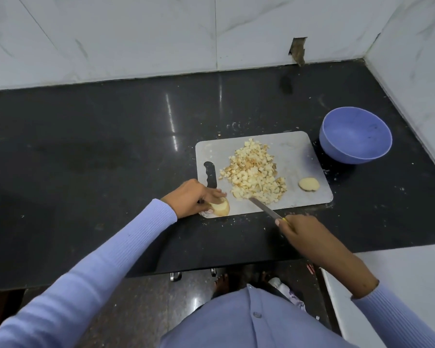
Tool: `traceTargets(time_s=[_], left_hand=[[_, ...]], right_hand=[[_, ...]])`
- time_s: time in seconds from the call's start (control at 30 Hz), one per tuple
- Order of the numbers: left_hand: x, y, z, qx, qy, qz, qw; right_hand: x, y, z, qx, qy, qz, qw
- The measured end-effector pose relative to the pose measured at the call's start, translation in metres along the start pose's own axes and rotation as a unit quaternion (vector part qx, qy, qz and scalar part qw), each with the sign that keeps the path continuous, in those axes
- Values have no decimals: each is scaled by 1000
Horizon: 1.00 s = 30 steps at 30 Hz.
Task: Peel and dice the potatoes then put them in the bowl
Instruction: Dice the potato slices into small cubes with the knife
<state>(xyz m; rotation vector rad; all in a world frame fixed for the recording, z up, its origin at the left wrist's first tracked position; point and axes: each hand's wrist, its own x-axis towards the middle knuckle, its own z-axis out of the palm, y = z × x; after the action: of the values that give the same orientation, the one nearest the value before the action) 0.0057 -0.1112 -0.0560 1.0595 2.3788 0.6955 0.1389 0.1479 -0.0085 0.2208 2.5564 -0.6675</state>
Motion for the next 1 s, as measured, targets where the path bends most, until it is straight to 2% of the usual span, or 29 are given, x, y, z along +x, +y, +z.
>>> traceTargets(time_s=[0.1, 0.23, 0.4, 0.5, 0.7, 0.87, 1.0], left_hand=[[-2, 1, 6, 26, 26, -1, 999], [-13, 9, 25, 23, 131, -21, 991], [-14, 35, 58, 34, 263, -131, 955], [-12, 53, 65, 56, 312, -160, 935], [-11, 63, 67, 56, 345, -196, 916], [-9, 54, 70, 0, 334, -164, 928], [-6, 55, 66, 8, 327, -184, 927]], right_hand=[[1, 1, 3, 10, 6, 11, 1000], [8, -3, 6, 13, 13, 10, 1000], [17, -20, 15, 16, 25, -1, 1000], [23, -35, 22, 36, 41, -20, 998], [32, -51, 37, 16, 38, -47, 998], [34, -53, 43, -25, 31, -31, 999], [30, -59, 45, -77, 27, -13, 997]])
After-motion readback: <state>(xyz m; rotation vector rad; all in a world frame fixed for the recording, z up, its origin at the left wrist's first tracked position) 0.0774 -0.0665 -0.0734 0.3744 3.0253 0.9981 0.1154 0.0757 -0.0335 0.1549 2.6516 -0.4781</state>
